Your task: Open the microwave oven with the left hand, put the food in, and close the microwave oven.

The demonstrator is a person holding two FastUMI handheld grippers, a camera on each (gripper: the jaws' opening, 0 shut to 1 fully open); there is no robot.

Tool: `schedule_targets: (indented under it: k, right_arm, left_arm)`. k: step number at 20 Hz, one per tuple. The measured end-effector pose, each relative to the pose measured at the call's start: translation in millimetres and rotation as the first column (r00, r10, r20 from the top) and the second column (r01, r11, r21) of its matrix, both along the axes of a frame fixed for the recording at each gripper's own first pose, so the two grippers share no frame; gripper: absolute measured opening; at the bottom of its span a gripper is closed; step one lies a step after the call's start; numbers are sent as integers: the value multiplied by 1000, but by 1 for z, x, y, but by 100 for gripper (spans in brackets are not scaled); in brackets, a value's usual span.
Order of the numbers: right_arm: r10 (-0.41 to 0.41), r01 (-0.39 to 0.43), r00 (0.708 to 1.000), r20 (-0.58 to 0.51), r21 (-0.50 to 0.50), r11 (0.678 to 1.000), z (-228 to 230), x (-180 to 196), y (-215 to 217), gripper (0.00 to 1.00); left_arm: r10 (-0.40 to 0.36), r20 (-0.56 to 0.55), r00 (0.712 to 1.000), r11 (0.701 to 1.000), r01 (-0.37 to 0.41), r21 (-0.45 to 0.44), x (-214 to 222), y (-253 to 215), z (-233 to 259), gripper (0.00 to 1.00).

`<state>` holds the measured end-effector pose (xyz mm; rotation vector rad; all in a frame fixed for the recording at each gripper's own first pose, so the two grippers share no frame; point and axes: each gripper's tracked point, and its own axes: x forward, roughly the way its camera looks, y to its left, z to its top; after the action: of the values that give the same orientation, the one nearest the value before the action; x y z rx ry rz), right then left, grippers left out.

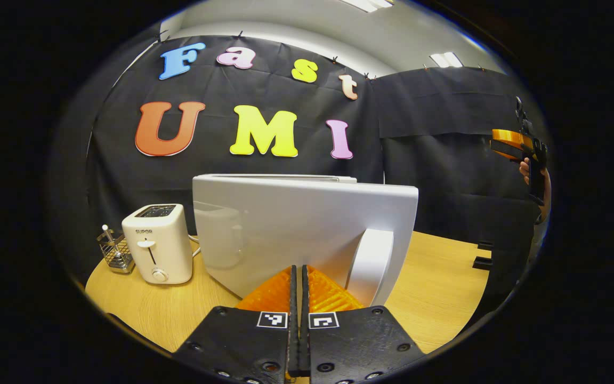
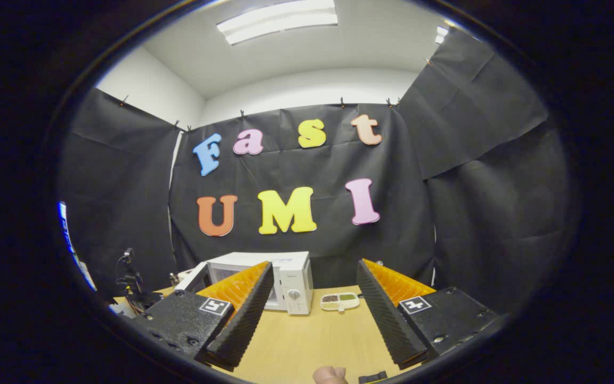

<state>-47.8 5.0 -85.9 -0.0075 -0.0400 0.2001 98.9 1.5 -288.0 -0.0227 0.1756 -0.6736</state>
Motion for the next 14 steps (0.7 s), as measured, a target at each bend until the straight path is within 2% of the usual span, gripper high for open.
schedule_targets:
  k: [4,5,6,7,9,10,12,13,14]
  right_arm:
    - [-1,1,1000,-11,18,1000,-2,5,-7,100]
    - [-9,9,1000,-7,25,1000,-2,8,-11,90]
    - [-17,17,1000,-8,26,1000,-3,11,-14,90]
    - [-19,19,1000,-13,27,999,-6,11,-15,100]
    - [2,-1,999,-38,42,999,-14,10,-12,100]
    - [10,-8,999,-46,46,999,-15,10,-12,90]
    - [-12,13,999,-37,28,1000,-14,12,-23,90]
    - [-23,24,999,-27,18,1000,-12,12,-28,100]
    - [-25,25,1000,-18,15,1000,-11,11,-31,100]
  left_arm:
    - [-21,8,1000,1000,21,14,18,-38,-3,0]
    - [-20,13,1000,1000,20,14,24,-48,-1,0]
    - [-18,17,1000,1000,17,12,28,-57,0,0]
    - [-18,13,1000,1000,17,13,32,-67,-1,0]
    - [-16,7,1000,1000,16,22,40,-87,-4,0]
    - [0,18,1000,1000,-1,30,48,-95,-5,0]
    - [26,30,999,998,-28,48,62,-111,-7,0]
    - [36,34,999,998,-38,54,69,-119,-7,0]
    - [45,31,999,997,-47,58,76,-125,-7,0]
